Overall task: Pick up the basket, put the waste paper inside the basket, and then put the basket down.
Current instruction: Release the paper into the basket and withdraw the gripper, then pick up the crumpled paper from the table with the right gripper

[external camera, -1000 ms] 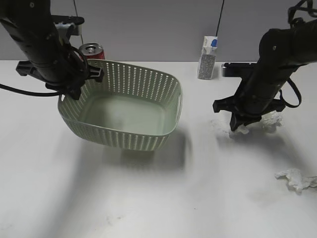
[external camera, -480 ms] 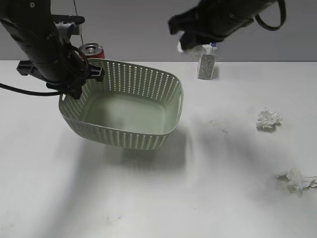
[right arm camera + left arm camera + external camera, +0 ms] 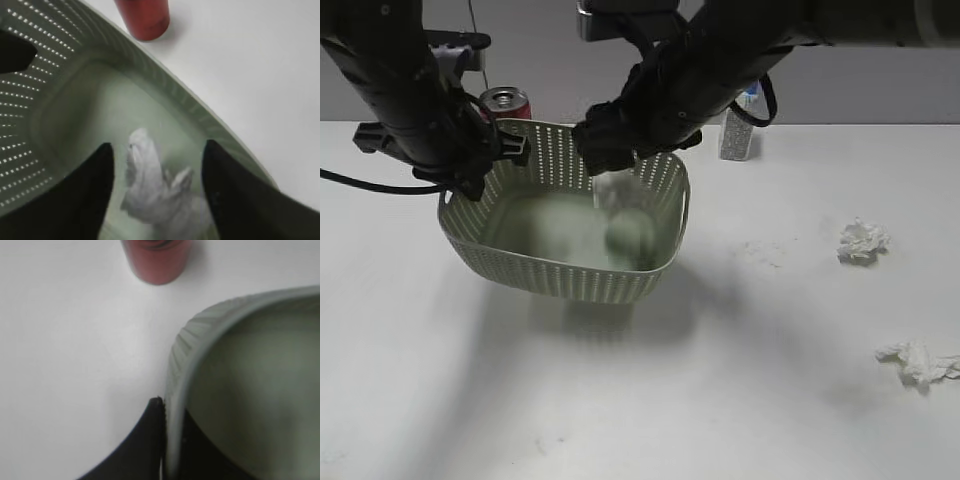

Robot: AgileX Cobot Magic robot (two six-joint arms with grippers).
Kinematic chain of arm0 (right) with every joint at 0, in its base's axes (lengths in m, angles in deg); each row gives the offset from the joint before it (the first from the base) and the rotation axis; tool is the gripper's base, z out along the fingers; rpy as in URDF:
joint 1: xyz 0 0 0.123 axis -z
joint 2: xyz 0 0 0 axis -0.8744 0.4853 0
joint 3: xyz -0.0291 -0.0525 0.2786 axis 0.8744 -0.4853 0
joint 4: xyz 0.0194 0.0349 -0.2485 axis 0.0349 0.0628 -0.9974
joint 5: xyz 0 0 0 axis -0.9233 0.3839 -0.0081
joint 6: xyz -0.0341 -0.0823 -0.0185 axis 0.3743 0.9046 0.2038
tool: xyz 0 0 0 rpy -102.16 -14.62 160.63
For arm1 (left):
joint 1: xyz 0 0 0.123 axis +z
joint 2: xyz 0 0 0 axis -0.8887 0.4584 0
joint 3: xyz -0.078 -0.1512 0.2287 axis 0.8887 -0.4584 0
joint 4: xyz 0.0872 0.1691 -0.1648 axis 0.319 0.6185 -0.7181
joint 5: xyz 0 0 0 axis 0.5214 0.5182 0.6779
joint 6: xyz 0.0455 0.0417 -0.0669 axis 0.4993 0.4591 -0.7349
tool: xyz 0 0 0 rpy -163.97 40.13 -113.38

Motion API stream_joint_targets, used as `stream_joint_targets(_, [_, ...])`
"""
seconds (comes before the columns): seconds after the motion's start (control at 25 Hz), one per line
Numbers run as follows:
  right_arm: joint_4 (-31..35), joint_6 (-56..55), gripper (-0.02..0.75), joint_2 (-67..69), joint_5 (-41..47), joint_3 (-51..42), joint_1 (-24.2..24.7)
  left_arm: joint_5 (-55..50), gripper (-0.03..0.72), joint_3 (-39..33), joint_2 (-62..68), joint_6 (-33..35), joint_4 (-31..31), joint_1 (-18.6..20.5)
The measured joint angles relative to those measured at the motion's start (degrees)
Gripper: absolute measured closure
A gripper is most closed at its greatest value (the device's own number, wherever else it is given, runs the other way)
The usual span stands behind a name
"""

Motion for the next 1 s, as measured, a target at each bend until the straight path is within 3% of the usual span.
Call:
stream_joint_targets(0.08, [0.16,0.06,0.169,0.13,0.26,0.02,0.00,-0.34,0.688,0.00,0.00,0.00,0.00,0.00])
stream_joint_targets(0.16, [-0.03,0.16,0.099,0.13,1.90,1.30,0.07,-0.42,0.688,0.00,0.00,0.00,0.00,0.00])
stream_joint_targets(0.4, [-9.85,-4.00,0.120,-0.08,13.00,7.69,2.50,-0.42,0.688,0.00,0.00,0.00,0.00,0.00])
stream_joint_targets(0.64, [-14.58,-7.18,0.132,-1.23,20.57,7.34,13.35,-0.69,0.688,0.00,0.00,0.00,0.05,0.00])
stream_joint_targets(0.8, [-14.69,-8.74,0.142,-1.23,18.73,1.22,21.57,-0.71,0.688,0.00,0.00,0.00,0.05,0.00])
stream_joint_targets(1.0, [-14.80,-13.70,0.146,-1.23,9.15,-8.61,28.77,-0.71,0.688,0.00,0.00,0.00,0.05,0.00])
